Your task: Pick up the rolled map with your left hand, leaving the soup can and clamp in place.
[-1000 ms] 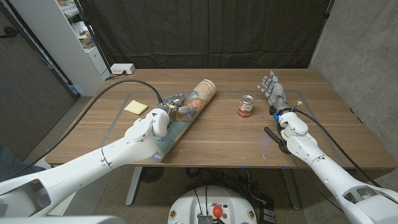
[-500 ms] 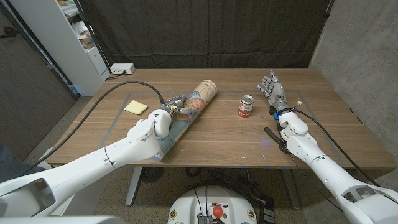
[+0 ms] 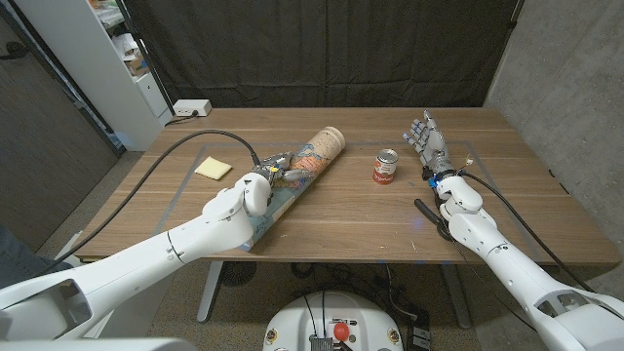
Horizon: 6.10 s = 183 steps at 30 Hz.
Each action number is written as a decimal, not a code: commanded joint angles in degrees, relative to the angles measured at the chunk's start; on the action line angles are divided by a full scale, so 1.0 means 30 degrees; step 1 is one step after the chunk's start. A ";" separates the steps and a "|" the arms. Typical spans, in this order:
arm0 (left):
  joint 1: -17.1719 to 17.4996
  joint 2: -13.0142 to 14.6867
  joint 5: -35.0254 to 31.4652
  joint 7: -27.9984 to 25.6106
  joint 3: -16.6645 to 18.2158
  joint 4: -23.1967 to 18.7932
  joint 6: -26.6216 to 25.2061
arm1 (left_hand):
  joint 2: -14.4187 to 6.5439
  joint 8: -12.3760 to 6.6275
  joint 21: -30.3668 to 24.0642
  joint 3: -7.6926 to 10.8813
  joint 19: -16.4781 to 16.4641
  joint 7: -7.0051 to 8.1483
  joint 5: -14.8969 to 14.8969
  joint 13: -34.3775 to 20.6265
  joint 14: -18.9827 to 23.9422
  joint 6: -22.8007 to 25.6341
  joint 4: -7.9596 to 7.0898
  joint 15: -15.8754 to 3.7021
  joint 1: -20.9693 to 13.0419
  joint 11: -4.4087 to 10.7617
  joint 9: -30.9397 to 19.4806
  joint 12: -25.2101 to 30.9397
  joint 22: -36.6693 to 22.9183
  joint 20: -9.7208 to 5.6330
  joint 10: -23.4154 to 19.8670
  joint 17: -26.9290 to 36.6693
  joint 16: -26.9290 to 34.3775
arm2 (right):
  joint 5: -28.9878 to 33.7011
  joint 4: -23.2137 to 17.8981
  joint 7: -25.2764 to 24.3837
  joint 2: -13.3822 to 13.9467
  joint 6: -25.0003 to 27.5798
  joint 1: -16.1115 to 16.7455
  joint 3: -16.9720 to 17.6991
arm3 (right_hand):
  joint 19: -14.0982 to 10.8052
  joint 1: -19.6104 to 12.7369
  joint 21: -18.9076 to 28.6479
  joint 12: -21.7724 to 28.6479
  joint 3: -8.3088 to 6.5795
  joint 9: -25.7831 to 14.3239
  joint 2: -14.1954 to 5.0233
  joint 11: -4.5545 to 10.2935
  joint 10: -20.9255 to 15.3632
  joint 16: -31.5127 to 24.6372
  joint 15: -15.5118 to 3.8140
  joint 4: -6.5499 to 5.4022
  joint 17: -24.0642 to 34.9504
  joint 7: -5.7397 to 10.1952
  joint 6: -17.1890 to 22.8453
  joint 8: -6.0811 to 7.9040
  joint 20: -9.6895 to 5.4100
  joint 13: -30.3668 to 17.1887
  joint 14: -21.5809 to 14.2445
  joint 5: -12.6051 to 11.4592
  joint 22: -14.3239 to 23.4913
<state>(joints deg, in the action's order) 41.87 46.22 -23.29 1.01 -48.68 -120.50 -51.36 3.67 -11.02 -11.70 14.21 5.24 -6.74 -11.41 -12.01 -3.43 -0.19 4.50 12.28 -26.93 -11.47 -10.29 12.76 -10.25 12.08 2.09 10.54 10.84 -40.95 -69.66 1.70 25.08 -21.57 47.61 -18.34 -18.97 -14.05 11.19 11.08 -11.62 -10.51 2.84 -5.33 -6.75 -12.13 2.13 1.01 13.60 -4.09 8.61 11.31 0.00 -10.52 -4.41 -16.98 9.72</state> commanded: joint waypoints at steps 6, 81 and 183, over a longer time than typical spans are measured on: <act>0.0523 -0.0237 0.1119 -0.0967 0.0368 0.0300 0.0315 | -0.0063 -0.0002 -0.0228 -0.0092 -0.0412 -0.0718 0.0056 -0.0047 0.0371 0.0077 0.0027 -0.0018 0.0046 -0.0213 -0.0084 0.0262 -0.0126 0.0059 -0.0284 0.0031 0.0162 | 0.0007 -0.0041 0.0025 -0.0055 -0.0048 0.0032 -0.0060 | 0.0034 -0.0030 -0.0043 0.0047 0.0034 -0.0111 -0.0194 0.0026 -0.0097 -0.0074 0.0000 -0.0007 -0.0025 -0.0053 0.0180 0.0053 0.0112 -0.0105 -0.0247 -0.0095 0.0069; 0.3245 -0.2036 0.7165 -0.6695 0.3916 0.1606 0.4039 | -0.2407 -0.1198 -0.4639 0.2021 -1.2977 -0.0553 -0.0362 -0.1084 0.9327 0.5269 0.1846 -0.0975 -0.7154 0.1083 -0.0602 0.2187 -0.1016 0.0156 -0.5488 0.1370 0.2836 | -0.0031 0.0348 0.0179 -0.0314 0.0203 -0.0337 -0.0261 | -0.0182 -0.0049 0.0041 0.0041 0.0129 -0.0112 -0.0295 0.0025 -0.0121 -0.0172 0.0029 0.0076 -0.0063 -0.0104 0.0197 0.0022 0.0191 -0.0111 -0.0564 -0.0109 0.0061; 0.3838 0.0187 1.0482 -0.6581 0.6700 -0.1239 0.6077 | -0.2974 -0.1512 -0.5178 0.2984 -1.3739 -0.1000 -0.1292 -0.1873 1.0807 0.6876 0.1598 -0.1185 -0.9139 0.1553 -0.0898 0.2719 -0.0679 0.0131 -0.6733 0.1639 0.3100 | 0.0363 -0.1110 -0.0819 0.0127 0.0630 -0.0120 -0.0174 | -0.0350 -0.0120 0.0030 0.0058 0.0224 -0.0110 -0.0475 -0.0049 -0.0295 -0.0188 -0.0002 0.0203 -0.0065 -0.0202 0.0328 0.0021 0.0187 -0.0116 -0.0752 -0.0058 0.0072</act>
<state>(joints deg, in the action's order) 53.34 46.33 8.17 -18.75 -29.07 -123.34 -33.37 -5.36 -15.28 -26.93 22.93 -36.20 -8.39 -14.93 -17.44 28.49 19.88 9.23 8.56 -53.64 -6.75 -12.68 20.58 -12.19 12.40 -17.59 15.39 20.16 -39.79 -72.88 -0.70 25.45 -19.60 47.16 -18.95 -19.50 -14.06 11.19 11.08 -11.15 -10.51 1.32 -5.42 -7.27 -12.58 2.04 1.49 13.33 -4.61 9.11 11.31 0.51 -10.81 -6.16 -16.98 9.72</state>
